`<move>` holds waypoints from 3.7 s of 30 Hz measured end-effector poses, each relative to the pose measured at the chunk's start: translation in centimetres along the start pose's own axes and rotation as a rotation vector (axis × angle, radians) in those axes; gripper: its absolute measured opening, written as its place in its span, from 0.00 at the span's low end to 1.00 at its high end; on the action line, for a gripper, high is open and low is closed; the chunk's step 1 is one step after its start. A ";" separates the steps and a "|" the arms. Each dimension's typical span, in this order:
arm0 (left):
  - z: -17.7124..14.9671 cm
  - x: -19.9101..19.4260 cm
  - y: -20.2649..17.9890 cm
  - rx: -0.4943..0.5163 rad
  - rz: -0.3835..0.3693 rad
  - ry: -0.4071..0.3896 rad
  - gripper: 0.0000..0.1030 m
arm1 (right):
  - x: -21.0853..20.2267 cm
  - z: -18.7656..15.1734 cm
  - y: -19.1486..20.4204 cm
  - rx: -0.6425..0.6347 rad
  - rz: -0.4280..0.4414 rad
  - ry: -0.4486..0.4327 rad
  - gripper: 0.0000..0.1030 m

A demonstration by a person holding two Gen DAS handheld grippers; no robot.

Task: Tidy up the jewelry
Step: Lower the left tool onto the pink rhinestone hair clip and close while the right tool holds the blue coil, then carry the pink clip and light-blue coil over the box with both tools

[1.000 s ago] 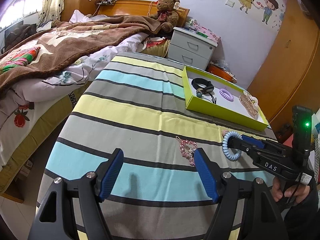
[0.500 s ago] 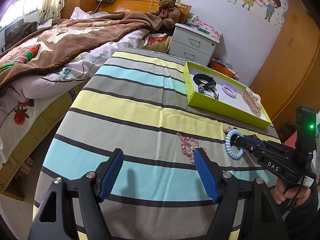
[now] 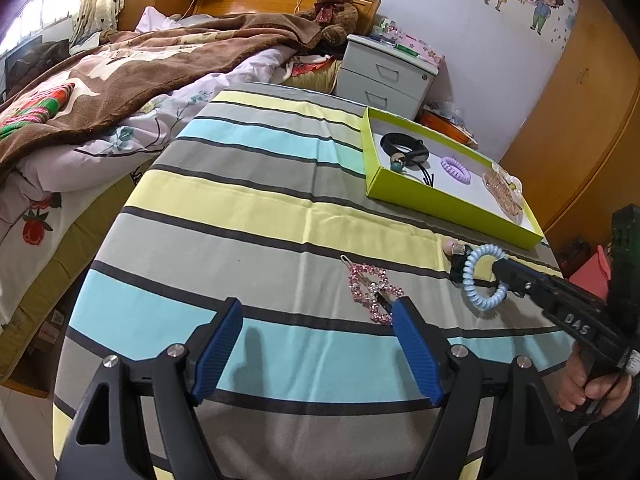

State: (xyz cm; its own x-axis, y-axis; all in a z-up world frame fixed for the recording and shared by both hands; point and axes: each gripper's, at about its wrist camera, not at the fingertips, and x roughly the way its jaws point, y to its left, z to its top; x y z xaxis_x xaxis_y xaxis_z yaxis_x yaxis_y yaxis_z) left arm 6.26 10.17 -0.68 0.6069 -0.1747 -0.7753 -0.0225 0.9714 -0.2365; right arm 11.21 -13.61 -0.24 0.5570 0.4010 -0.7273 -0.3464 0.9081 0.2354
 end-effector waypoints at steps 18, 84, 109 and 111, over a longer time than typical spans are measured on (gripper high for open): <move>1.0 3.0 -4.4 0.048 0.107 0.038 0.78 | -4.5 -0.3 -1.5 0.036 0.012 -0.113 0.09; 4.9 -1.2 -6.4 0.083 0.070 -0.086 0.33 | -7.9 2.5 -2.2 0.058 -0.047 -0.199 0.09; 13.2 6.6 -13.9 0.210 -0.074 -0.023 0.33 | 0.0 8.5 -9.3 0.144 -0.181 -0.060 0.09; 13.4 7.6 -14.6 0.230 -0.078 -0.012 0.33 | 0.7 8.5 -9.4 0.132 -0.186 -0.042 0.09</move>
State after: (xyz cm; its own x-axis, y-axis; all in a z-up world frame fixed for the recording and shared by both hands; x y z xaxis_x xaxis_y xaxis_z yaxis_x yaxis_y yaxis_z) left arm 21.86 -3.20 4.75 0.6092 -0.2497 -0.7527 0.2051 0.9664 -0.1546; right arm 21.22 -20.84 2.54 0.6338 0.2278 -0.7392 -0.1353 0.9736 0.1840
